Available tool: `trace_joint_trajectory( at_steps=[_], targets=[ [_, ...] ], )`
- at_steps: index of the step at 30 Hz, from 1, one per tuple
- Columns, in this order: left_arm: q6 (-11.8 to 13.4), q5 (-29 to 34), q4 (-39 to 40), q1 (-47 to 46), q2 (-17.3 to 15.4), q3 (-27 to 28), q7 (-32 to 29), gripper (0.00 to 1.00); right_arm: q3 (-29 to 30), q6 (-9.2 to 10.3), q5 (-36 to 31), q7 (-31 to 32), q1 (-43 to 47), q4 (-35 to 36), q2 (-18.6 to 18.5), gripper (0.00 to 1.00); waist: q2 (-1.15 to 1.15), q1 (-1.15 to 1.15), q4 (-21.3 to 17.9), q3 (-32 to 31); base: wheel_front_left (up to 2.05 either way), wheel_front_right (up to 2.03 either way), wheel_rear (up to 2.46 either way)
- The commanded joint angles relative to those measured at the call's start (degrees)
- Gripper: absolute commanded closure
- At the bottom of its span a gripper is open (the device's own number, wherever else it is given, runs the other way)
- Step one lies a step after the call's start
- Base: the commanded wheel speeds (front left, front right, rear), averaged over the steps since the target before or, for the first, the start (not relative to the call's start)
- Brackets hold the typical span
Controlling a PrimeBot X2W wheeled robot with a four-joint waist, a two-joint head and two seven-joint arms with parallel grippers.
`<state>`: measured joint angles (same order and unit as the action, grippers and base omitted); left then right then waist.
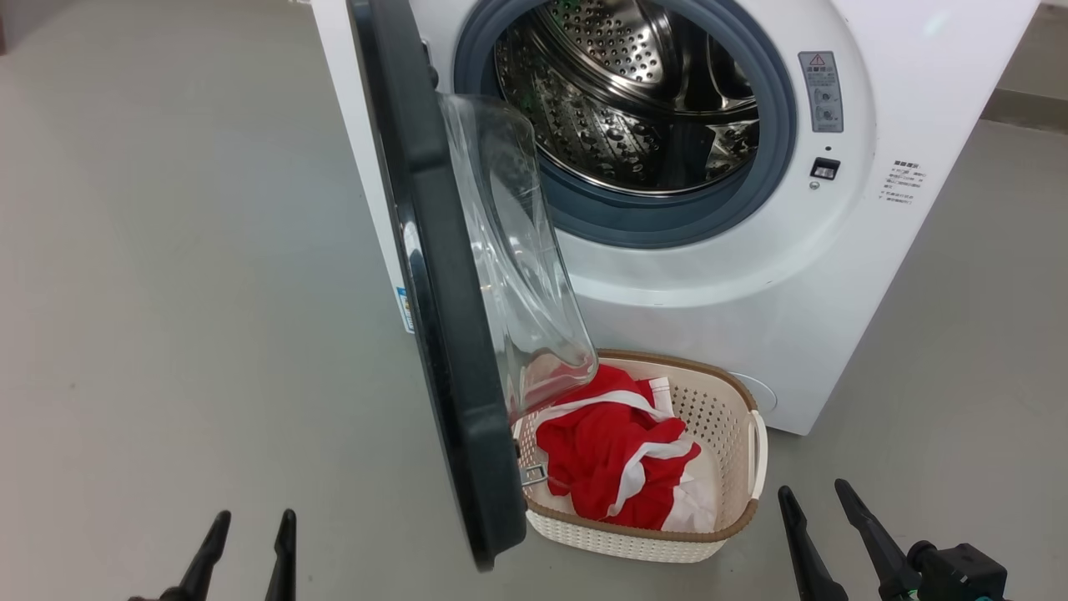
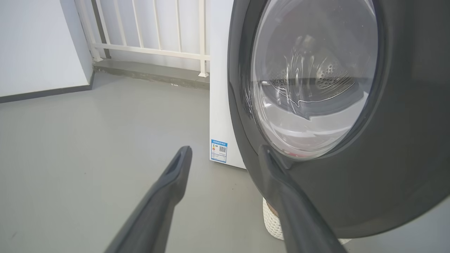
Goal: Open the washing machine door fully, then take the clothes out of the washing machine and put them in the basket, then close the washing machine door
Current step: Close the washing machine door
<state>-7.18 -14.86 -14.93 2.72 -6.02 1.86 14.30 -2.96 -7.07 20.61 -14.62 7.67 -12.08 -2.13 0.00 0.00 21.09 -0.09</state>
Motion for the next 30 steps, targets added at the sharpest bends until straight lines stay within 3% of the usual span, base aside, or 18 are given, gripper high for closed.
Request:
trace_joint_trajectory(
  at_steps=[1, 19, 26, 27, 28, 29, 30],
  targets=[
    [-0.3, 1.8, 2.3, 0.0, -0.3, 2.6, 0.7, 0.00, -1.7, -0.42, 0.0, -0.4, -2.7, 1.2, -0.8, 0.00, 0.00, 0.00, -0.1, 0.0, 0.00, 0.00, 0.00],
    [-0.3, 4.2, 4.4, 1.7, 2.0, 3.5, 0.7, 0.00, -1.8, -0.42, -0.1, -0.4, -2.4, 1.1, -0.8, 0.00, 0.00, 0.00, -0.4, -0.6, 0.00, 0.00, 0.00],
    [-0.3, 0.9, 4.6, 1.2, 2.2, 2.9, 0.7, 0.00, -1.7, -0.42, 0.1, -0.4, -2.4, 1.1, -0.8, 0.00, 0.00, 0.00, -0.4, -0.8, 0.00, 0.00, 0.00],
    [-0.3, -0.7, 4.8, 0.9, 2.2, 3.0, 0.7, 0.35, -1.7, -0.42, 0.1, -0.4, -2.4, 1.1, -0.8, 0.00, 0.00, 0.00, -0.4, -0.8, 0.00, 0.00, 0.00],
    [-0.3, -2.5, 5.2, 0.6, 2.3, 3.2, 0.7, 0.55, -1.6, -0.42, 0.2, -0.4, -2.4, 1.1, -0.8, 0.00, 0.00, 0.00, -0.4, -0.8, 0.00, 0.00, 0.00],
    [-0.3, -4.6, 5.5, 0.3, 2.3, 3.4, 0.7, 0.69, -1.6, -0.42, 0.2, -0.4, -2.5, 1.1, -0.8, 0.00, 0.00, 0.00, -0.5, -0.8, 0.00, 0.00, 0.00],
    [-0.3, -6.8, 6.0, -0.1, 2.3, 3.5, 0.7, 1.00, -1.6, -0.42, 0.2, -0.4, -2.5, 1.1, -0.8, 0.00, 0.00, 0.00, -0.5, -0.8, 0.00, 0.00, 0.00]
  ],
)
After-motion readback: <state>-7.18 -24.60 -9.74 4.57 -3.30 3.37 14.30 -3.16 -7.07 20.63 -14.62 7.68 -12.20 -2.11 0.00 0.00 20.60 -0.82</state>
